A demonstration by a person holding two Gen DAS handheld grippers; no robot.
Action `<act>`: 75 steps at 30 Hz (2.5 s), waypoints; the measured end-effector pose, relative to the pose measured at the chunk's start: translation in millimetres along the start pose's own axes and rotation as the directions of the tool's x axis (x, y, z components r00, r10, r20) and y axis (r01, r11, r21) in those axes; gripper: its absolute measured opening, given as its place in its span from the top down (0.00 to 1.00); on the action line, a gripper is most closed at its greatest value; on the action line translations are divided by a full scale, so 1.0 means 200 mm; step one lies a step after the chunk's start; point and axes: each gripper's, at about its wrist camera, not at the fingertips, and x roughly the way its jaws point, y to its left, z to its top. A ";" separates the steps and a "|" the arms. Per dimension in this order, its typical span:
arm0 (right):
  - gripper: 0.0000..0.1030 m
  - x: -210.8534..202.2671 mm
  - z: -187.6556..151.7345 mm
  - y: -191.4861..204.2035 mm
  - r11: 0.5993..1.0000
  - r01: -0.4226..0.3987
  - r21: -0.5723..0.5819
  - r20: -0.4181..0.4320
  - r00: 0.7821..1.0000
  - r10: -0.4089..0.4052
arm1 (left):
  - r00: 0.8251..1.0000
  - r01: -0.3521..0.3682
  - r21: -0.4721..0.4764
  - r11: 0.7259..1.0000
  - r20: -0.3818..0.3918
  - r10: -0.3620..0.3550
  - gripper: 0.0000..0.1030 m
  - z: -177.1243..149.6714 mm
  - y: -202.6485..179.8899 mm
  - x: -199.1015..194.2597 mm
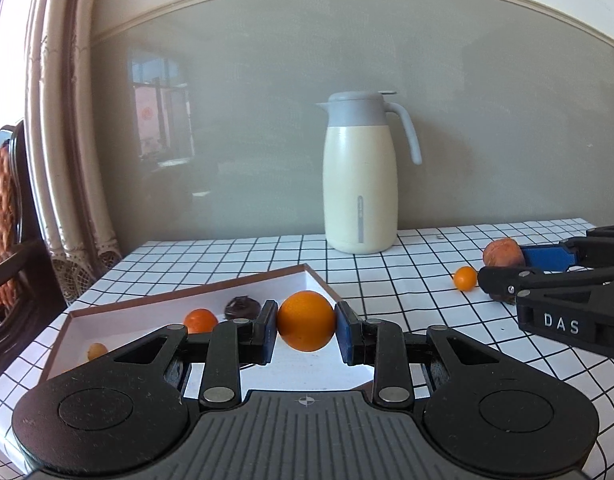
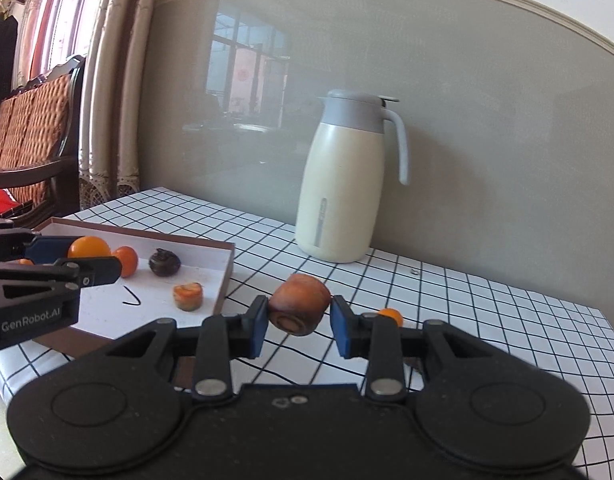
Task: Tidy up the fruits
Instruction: 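Carry the mandarin and chestnut with both tools over the white tray, then open both tools to drop the mandarin and chestnut into the tray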
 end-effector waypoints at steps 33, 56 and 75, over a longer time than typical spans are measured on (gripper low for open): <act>0.76 0.14 0.10 0.52 0.980 -0.179 -0.085 0.004 0.984 0.180 | 0.978 -0.207 -0.088 0.974 -0.042 0.204 0.70 -0.15 0.59 -0.10; 0.76 0.37 0.19 0.67 0.976 -0.196 -0.091 -0.006 0.981 0.196 | 0.954 -0.298 -0.124 0.946 -0.051 0.294 0.70 -0.14 0.92 0.05; 0.76 0.65 0.24 0.57 0.982 -0.175 -0.065 -0.041 0.984 0.172 | 0.956 -0.288 -0.130 0.949 -0.102 0.276 0.70 -0.07 0.97 0.37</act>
